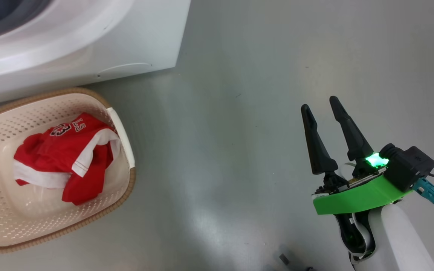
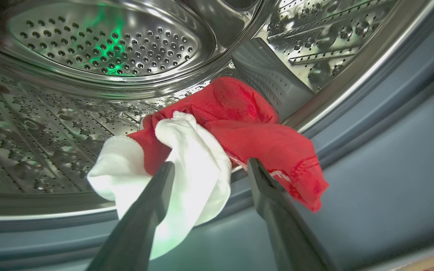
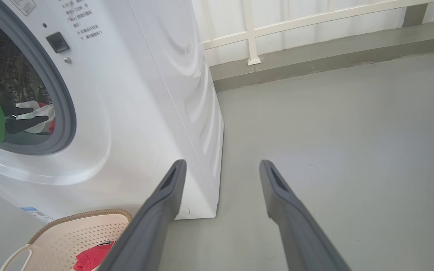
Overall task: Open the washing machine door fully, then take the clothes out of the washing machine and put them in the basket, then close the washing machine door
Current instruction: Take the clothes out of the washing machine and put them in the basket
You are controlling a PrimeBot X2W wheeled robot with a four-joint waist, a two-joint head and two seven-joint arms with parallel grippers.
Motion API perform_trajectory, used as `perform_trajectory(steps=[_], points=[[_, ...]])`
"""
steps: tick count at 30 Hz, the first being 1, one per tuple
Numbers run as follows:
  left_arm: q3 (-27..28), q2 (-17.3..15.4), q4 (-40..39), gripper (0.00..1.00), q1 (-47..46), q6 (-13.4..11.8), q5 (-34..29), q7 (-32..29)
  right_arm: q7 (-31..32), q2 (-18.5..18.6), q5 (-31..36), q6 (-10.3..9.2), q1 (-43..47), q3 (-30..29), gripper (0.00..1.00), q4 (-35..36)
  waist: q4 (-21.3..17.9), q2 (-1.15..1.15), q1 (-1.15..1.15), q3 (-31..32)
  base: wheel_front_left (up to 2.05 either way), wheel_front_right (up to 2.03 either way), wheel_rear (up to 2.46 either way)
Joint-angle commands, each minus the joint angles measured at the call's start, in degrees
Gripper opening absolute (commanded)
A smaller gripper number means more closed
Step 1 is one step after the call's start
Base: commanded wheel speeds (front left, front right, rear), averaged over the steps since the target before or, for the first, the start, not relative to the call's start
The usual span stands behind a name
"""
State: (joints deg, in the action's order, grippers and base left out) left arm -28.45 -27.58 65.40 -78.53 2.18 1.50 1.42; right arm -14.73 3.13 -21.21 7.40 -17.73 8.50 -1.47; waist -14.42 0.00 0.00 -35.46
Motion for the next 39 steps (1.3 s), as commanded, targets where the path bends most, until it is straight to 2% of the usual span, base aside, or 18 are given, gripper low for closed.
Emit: perform_trajectory(steps=[1,16,17,18,19,21,23,30,39], points=[[-0.3,-3.8,0.3,1.00,-2.5,-1.0,-1.3,0.3,-0.3,-0.2,-0.4,0.09,0.2,1.5,1.00,1.6,-0.6,0.00,0.00,-0.4,0.00,0.00,0.00],[-2.9,-5.0,6.1,1.00,-5.6,-2.6,-2.6,-2.9,-0.3,-0.2,-0.3,0.09,0.5,3.2,1.00,2.1,-2.8,0.00,0.00,-1.1,0.00,0.00,0.00],[-3.0,-5.0,6.3,0.87,-5.6,-2.8,-2.5,-3.0,-0.3,-0.2,-0.3,0.09,0.5,3.3,1.00,2.1,-3.0,0.00,0.00,-1.0,0.00,0.00,0.00],[-3.0,-5.1,6.5,0.56,-5.4,-2.9,-2.4,-3.0,-0.3,-0.2,-0.3,0.09,0.6,3.3,1.00,2.2,-3.1,0.00,0.00,-0.9,0.00,0.00,0.00],[-3.1,-5.1,6.6,0.36,-5.2,-3.1,-2.3,-2.9,-0.3,-0.2,-0.2,0.09,0.7,3.3,1.00,2.2,-3.1,0.00,0.00,-0.9,0.00,0.00,0.00],[-3.2,-5.0,6.9,0.14,-4.7,-3.6,-2.1,-2.6,-0.3,-0.2,-0.2,0.09,0.8,3.2,1.00,2.3,-3.2,0.00,0.00,-0.7,0.00,0.00,0.00],[-3.1,-4.8,7.1,0.00,-4.1,-4.2,-1.8,-2.2,-0.3,-0.2,0.0,0.09,0.9,3.1,1.00,2.3,-3.2,0.00,0.00,-0.5,0.00,0.00,0.00],[-1.8,-3.0,7.5,0.00,-1.6,-5.3,1.0,1.0,-0.3,-0.2,0.4,0.09,1.1,2.7,1.00,2.0,-2.3,0.00,0.00,1.0,0.00,0.00,0.00],[2.8,1.3,7.7,0.00,0.9,-2.5,8.1,7.1,-0.3,-0.2,1.8,0.09,2.1,1.5,1.00,1.0,0.1,0.00,0.00,5.4,0.00,0.00,0.00]])
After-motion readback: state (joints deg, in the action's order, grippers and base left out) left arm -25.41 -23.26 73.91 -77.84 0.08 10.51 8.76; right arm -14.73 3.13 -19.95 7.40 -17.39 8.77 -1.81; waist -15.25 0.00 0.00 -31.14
